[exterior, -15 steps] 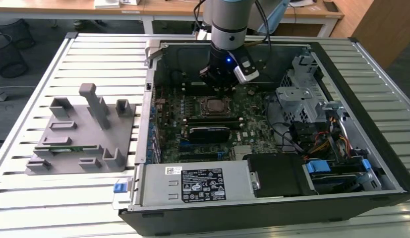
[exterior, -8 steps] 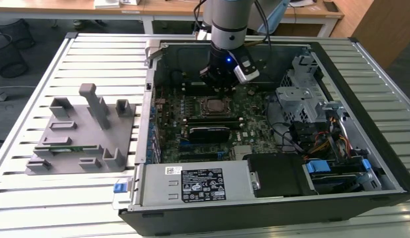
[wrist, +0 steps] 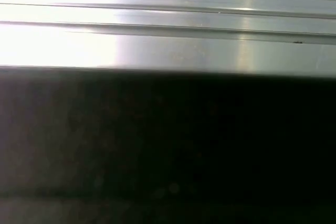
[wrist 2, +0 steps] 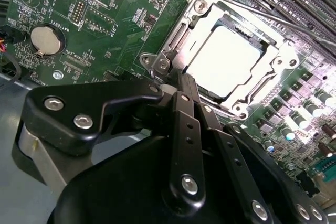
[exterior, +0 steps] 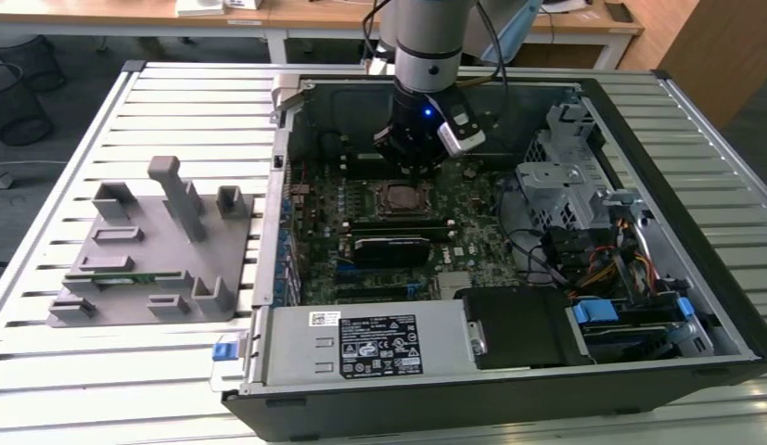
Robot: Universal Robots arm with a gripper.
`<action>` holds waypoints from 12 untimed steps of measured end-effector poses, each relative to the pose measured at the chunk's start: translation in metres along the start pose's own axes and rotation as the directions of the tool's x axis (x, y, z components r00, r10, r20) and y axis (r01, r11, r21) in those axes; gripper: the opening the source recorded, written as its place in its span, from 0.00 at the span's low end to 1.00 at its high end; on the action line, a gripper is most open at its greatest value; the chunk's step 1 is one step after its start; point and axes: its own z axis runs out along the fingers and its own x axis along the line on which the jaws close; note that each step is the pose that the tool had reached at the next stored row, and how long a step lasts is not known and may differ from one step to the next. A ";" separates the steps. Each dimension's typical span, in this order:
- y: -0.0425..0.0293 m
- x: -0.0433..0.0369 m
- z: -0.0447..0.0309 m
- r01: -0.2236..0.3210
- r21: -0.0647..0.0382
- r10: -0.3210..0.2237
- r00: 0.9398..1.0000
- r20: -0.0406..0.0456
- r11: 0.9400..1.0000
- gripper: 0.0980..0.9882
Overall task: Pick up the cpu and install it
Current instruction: 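Install the first cpu locking lever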
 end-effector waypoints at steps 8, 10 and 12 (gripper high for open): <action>0.0035 -0.0001 0.0010 0.000 0.000 0.000 1.000 0.000 1.000 0.01; 0.0041 -0.0001 0.0011 0.000 0.000 0.000 1.000 0.000 1.000 0.01; 0.0048 -0.0001 0.0013 0.000 0.000 0.000 1.000 0.000 1.000 0.01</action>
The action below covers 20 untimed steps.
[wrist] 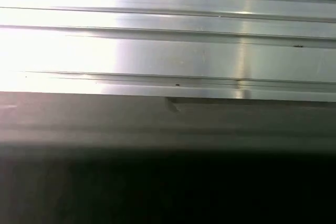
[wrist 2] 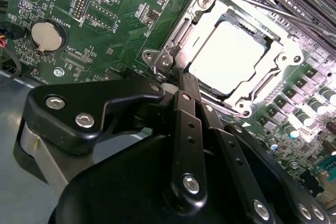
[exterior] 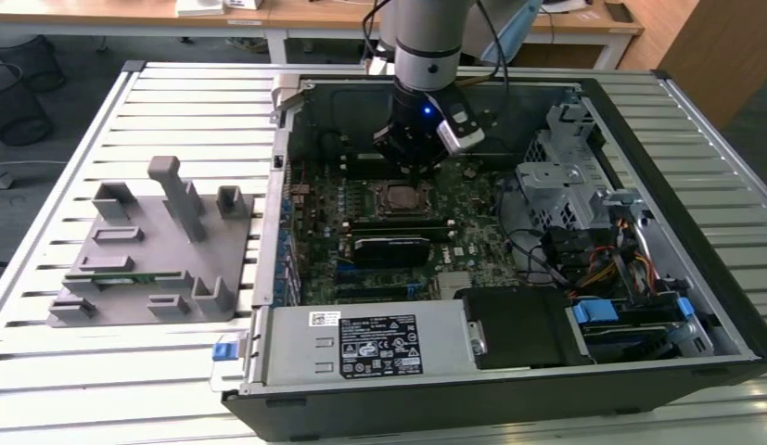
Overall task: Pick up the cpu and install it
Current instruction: 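Install the first cpu locking lever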
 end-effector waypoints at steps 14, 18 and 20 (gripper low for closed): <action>0.0014 -0.0001 0.0004 -0.001 -0.034 0.001 1.000 0.001 0.999 0.01; 0.0014 -0.0001 0.0003 -0.001 -0.048 0.001 1.000 0.001 0.999 0.01; 0.0014 -0.0001 -0.0003 -0.001 -0.052 0.001 1.000 0.001 0.999 0.01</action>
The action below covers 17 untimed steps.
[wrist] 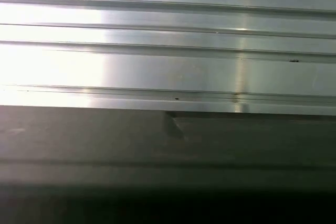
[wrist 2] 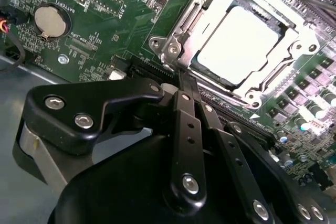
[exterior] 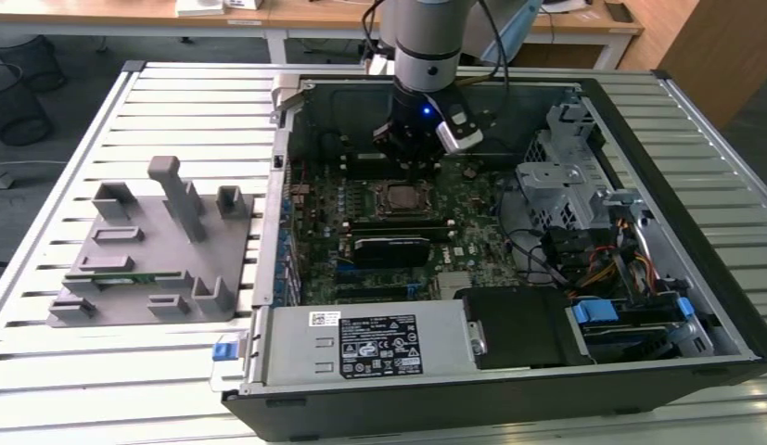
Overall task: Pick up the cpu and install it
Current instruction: 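Install the first cpu locking lever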
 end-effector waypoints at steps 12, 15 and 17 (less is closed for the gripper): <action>-0.0030 -0.0002 -0.0118 0.000 0.000 0.000 1.000 0.000 1.000 0.01; -0.0047 -0.0001 -0.0118 0.000 0.000 0.000 1.000 0.000 1.000 0.01; -0.0063 -0.0001 -0.0119 0.000 0.000 0.000 1.000 0.000 1.000 0.01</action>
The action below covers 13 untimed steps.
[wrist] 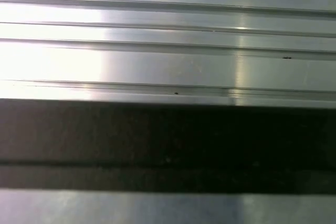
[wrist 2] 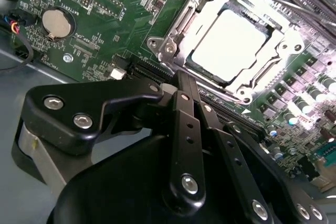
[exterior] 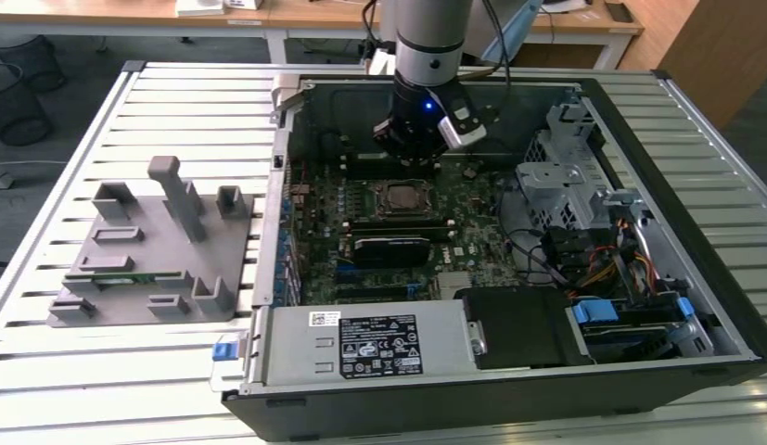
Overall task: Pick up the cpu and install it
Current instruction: 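Install the first cpu locking lever, then install the second cpu locking lever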
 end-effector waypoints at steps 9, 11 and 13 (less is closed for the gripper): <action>-0.0033 -0.0001 -0.0001 0.000 -0.003 0.000 1.000 0.000 1.000 0.01; -0.0040 -0.0002 -0.0001 0.000 -0.003 0.000 1.000 0.000 1.000 0.01; -0.0052 -0.0002 -0.0002 0.000 -0.003 0.000 1.000 0.000 1.000 0.01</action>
